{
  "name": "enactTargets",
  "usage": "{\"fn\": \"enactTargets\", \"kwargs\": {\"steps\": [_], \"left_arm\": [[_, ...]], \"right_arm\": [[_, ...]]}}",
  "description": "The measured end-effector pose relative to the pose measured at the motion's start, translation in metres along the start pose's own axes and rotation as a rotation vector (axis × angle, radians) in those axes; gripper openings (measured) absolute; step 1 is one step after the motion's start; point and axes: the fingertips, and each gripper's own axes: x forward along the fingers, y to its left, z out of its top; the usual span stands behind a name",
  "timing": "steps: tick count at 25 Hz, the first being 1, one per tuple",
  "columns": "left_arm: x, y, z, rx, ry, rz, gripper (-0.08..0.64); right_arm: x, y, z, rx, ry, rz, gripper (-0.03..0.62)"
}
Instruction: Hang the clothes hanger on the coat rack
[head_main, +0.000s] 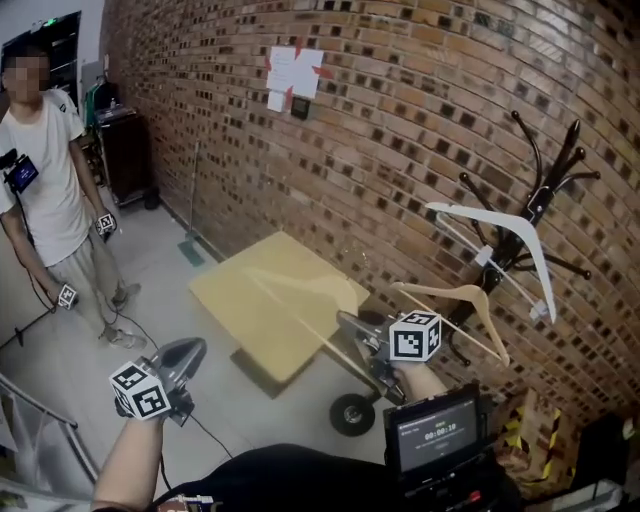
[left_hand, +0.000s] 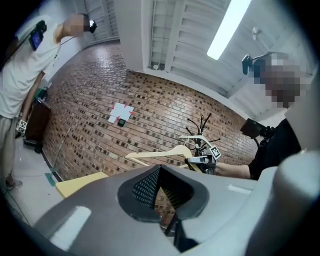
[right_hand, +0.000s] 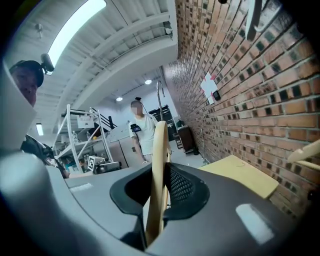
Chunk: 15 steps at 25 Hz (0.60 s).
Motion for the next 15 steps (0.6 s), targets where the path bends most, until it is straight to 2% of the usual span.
{"fn": "enactTargets", "kwargs": {"steps": [7,15], "left_arm": [[0.013,-0.028,0.009,0.009,0.032,-0.085,-0.005],[0.088,-0.111,0.01,0.066,-0.015,-0.16,-0.005]], "right_arm": [[-0.05,0.038,0.014,-0.014,-0.04,-0.035,0.067],[-0.179,0.043,0.072,-0.097,-0.117,-0.003,0.067]]}}
